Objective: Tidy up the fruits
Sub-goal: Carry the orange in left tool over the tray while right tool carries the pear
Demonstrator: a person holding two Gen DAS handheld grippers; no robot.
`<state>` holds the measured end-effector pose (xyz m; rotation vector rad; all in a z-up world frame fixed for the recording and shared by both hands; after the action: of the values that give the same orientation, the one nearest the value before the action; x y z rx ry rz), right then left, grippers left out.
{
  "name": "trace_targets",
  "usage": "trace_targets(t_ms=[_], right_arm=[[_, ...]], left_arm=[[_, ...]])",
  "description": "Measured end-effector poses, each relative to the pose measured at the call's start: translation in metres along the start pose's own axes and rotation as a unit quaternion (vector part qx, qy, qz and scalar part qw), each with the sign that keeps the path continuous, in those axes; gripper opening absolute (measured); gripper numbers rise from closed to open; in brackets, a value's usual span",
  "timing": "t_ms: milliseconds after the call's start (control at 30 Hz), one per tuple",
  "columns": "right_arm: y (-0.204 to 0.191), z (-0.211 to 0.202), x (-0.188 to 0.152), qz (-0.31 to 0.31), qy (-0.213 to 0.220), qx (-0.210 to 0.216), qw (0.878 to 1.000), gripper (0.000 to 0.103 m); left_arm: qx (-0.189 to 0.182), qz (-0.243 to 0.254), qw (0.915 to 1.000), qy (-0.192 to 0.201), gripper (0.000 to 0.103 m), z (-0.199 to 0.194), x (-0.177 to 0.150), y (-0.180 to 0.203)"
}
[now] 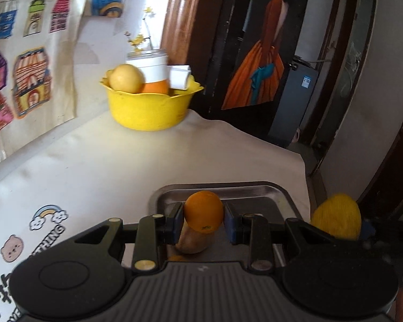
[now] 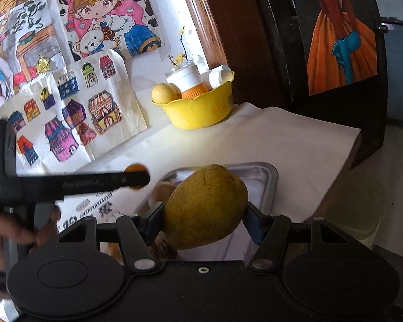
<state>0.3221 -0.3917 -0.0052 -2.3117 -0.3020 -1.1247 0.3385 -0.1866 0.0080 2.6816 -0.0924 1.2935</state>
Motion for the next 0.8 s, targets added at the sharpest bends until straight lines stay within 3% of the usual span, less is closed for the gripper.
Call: trace_targets(t_ms=[467, 800], right_arm=[[-0.005, -0.004, -0.034, -0.078, 0.002, -0.008, 0.997, 0.065], [-0.009, 0.003, -0.039, -0.091, -0.005, -0.008, 0.996, 0.065]], left_arm=[[-0.029, 0.036, 0.9986, -0.027, 0.035, 0.033, -0.012, 0.038], [-0.051, 0.012, 0.9961, -0.071, 0.035, 0.055, -0.012, 0.041]])
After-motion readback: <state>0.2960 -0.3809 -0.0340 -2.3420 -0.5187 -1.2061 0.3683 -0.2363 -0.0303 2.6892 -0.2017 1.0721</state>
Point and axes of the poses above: each gripper's, at about its wrist camera, not at the fingertips, and z roughly the way its jaws point, y to its right, x to its top, the point moved 7 cm from there along z, roughly the way its jaws point, and after that the axes turned 6 degrees about x, right-handed, at the moved point
